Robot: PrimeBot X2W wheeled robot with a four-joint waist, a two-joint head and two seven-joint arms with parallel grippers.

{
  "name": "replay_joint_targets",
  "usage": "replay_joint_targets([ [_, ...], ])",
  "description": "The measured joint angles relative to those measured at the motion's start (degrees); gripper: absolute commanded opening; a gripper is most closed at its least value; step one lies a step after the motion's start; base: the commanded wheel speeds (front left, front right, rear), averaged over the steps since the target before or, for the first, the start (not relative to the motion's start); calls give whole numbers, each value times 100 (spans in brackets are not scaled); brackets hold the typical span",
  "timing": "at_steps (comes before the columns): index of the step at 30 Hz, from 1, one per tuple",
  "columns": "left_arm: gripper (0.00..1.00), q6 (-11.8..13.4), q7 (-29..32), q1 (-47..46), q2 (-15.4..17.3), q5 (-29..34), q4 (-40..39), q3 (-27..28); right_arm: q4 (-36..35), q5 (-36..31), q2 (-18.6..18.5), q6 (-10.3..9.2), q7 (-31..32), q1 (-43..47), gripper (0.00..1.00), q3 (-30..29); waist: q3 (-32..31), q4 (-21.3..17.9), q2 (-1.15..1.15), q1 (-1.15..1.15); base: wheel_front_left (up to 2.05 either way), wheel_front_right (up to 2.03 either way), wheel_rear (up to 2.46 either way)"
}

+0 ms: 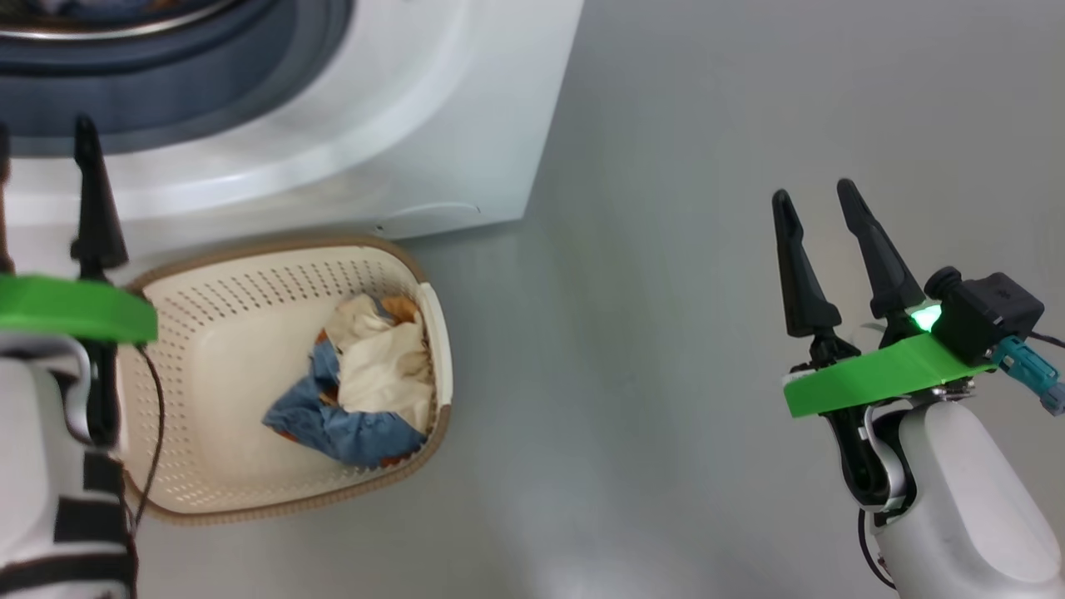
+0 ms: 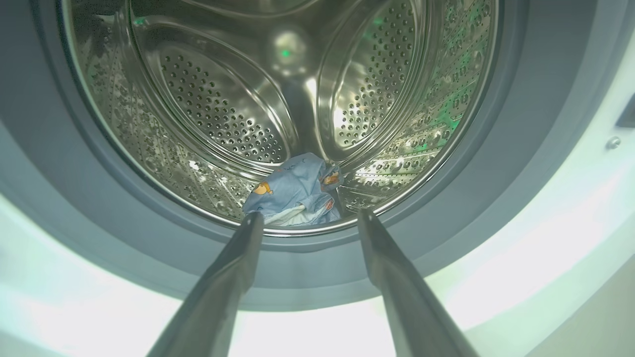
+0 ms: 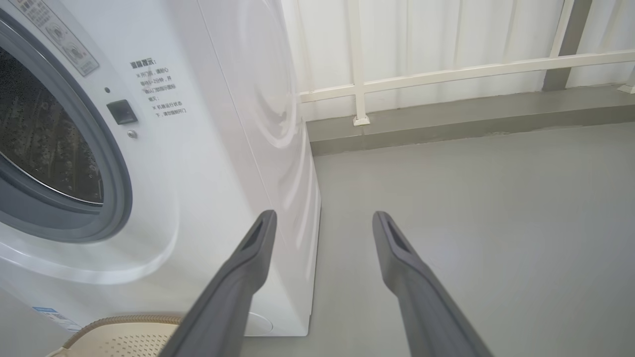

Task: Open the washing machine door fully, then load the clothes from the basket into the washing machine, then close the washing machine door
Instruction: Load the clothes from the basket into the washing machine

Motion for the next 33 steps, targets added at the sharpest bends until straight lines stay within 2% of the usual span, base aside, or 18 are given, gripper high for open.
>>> replay_joint_targets([
  [19, 100, -67, 1, 1911, -520, 107, -488, 200, 243, 73, -422, 0, 0, 889, 100, 49, -1277, 381, 0, 0, 0, 0, 0],
  [33, 100, -76, 1, 3152, -632, 151, -1157, 171, 188, 101, -502, 0, 0, 1605, 100, -240, -1991, 648, 0, 0, 0, 0, 0],
])
